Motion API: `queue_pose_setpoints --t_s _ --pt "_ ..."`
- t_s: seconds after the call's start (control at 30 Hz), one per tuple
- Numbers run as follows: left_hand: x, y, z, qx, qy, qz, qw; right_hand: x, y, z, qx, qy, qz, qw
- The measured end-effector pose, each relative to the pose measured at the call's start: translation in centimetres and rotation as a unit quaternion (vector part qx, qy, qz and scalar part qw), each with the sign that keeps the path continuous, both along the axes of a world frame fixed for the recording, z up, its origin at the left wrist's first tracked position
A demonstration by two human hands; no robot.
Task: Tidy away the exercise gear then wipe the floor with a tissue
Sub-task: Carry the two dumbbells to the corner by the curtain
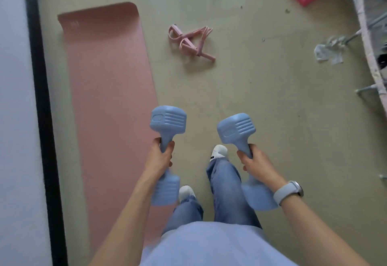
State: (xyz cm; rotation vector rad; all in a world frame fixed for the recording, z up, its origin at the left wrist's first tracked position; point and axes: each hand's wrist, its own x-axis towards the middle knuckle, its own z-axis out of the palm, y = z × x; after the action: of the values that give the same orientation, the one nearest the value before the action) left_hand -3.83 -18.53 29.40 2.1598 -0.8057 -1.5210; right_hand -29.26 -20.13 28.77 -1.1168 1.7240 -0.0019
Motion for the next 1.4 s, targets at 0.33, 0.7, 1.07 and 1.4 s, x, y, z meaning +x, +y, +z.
queue_pose_setpoints --t_s 0.33,0.7,1.07,1.4 --pt "-2.8 -18.9 2.7 0.008 -0.011 0.138 0.99 -3.6 -22.1 2.7 -0.012 -0.034 -0.012 0.999" --pt "-8.4 -44.6 5.7 -0.039 0.026 0.129 0.991 -7.9 -48.0 6.0 -0.038 -0.061 0.004 0.997" --pt "-13.2 -75.5 5.7 -0.041 0.017 0.061 0.997 -11.0 -79.4 6.2 -0.051 -0.046 0.018 0.997" --pt "-12.6 -98.1 7.3 -0.038 0.052 0.134 0.989 -9.5 -105.0 7.7 -0.053 -0.067 0.045 0.995"
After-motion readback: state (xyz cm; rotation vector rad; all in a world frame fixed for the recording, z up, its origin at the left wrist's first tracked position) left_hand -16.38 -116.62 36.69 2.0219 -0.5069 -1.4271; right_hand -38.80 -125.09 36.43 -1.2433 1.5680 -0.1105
